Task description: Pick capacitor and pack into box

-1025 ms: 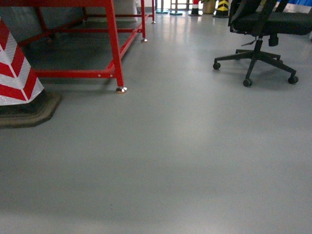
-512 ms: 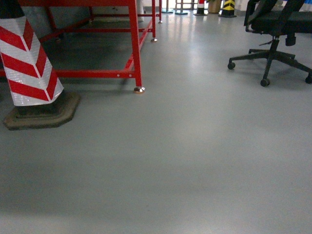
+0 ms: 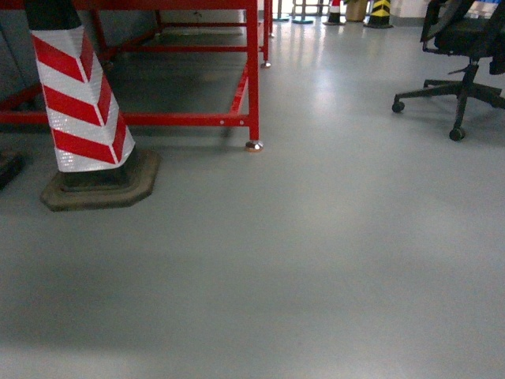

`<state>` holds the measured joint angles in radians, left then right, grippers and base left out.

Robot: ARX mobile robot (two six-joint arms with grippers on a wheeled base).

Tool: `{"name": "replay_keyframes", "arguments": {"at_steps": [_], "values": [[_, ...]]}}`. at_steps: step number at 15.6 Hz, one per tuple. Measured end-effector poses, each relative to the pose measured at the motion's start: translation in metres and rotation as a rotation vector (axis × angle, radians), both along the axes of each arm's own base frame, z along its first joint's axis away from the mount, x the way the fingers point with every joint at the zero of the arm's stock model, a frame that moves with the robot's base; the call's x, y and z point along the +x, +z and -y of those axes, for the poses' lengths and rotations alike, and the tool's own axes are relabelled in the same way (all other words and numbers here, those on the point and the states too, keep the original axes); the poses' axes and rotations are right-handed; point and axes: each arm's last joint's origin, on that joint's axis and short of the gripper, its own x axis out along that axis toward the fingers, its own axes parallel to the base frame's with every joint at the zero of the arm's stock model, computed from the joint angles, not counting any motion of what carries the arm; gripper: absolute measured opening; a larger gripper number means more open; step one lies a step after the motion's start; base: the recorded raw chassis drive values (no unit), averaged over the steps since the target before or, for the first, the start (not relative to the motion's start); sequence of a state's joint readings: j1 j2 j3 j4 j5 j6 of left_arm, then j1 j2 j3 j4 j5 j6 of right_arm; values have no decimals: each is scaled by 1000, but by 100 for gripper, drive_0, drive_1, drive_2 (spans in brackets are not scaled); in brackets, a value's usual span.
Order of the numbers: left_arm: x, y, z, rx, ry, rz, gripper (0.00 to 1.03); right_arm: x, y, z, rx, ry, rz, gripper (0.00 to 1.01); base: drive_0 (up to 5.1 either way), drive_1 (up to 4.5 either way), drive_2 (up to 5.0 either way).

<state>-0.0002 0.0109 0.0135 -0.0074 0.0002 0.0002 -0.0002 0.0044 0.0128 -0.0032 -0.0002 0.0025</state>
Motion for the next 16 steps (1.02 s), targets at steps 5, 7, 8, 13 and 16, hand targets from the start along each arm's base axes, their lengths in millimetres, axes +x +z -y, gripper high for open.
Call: {"name": "replay_keyframes", "arguments": {"at_steps": [5, 7, 8, 13, 16], "values": [[0, 0, 0, 0, 0, -1, 44, 0, 0, 0, 0, 0, -3, 98, -519, 226, 226], [0, 0, 0, 0, 0, 2, 44, 0, 0, 0, 0, -1, -2, 98, -519, 226, 226], [0, 0, 0, 0, 3, 2, 44, 0, 0, 0, 0, -1, 2, 98, -519, 226, 226], [0, 0, 0, 0, 0, 1, 44, 0, 0, 0, 0, 0, -4, 98, -519, 226, 226], [0, 0, 0, 0, 0, 1, 44, 0, 0, 0, 0, 0, -3, 98, -519, 226, 226]]}}
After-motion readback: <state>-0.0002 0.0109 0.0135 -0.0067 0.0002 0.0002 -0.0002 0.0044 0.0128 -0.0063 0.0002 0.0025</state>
